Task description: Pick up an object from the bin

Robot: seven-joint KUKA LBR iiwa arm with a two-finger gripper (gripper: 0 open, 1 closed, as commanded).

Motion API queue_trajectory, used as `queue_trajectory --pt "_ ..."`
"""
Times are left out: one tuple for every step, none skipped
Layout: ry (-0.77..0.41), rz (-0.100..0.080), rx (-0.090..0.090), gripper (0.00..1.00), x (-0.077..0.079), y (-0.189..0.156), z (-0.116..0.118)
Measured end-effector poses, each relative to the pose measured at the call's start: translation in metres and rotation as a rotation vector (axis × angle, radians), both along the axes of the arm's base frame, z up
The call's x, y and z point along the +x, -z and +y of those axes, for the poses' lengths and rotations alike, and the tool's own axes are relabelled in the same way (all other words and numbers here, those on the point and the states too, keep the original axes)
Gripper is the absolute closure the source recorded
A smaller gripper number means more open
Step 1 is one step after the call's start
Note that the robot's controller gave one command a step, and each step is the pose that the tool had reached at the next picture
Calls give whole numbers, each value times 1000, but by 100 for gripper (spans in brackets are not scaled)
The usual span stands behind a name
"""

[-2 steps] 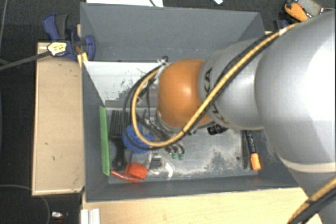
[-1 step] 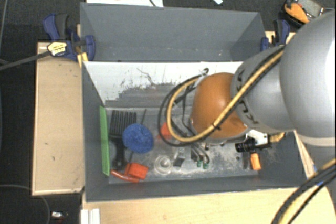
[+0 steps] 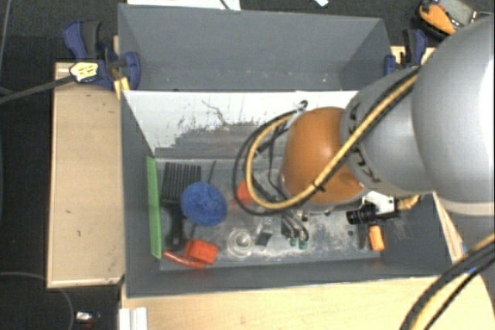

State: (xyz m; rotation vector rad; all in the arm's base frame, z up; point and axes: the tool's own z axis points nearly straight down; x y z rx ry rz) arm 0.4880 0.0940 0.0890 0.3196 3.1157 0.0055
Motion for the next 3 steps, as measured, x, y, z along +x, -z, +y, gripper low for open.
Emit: queue_trajectory --pt "-153 0 3 100 48 8 -28" --pt "-175 -24 3 100 71 11 -51" --pt "-268 -23 -4 100 59 10 -5"
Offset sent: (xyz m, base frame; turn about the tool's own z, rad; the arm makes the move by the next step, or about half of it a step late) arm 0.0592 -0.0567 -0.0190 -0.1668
